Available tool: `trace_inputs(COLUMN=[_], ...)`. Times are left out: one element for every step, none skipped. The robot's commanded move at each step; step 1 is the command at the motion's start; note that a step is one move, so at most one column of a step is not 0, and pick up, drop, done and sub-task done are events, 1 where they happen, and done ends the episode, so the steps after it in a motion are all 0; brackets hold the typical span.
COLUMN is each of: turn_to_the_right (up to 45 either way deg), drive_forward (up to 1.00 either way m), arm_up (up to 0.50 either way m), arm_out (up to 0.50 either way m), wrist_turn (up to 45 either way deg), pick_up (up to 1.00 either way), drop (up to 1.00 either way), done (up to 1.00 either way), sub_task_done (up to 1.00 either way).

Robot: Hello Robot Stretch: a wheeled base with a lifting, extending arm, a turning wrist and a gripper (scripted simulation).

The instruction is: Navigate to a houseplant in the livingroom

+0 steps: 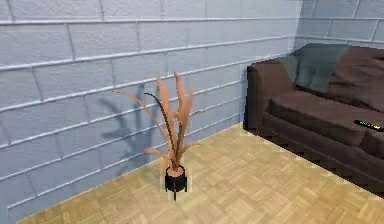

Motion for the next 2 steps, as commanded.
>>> trace_inputs(turn_to_the_right=[3.0, 0.0], drive_forward=[0.00, 0.35], arm_up=[0.00, 0.00], arm_out=[0.00, 0.00], wrist_turn=[0.0, 0.0], pick_up=[0.00, 0.00], drop=[0.00, 0.00], done=[0.00, 0.00], sub_task_done=[0.00, 0.00])
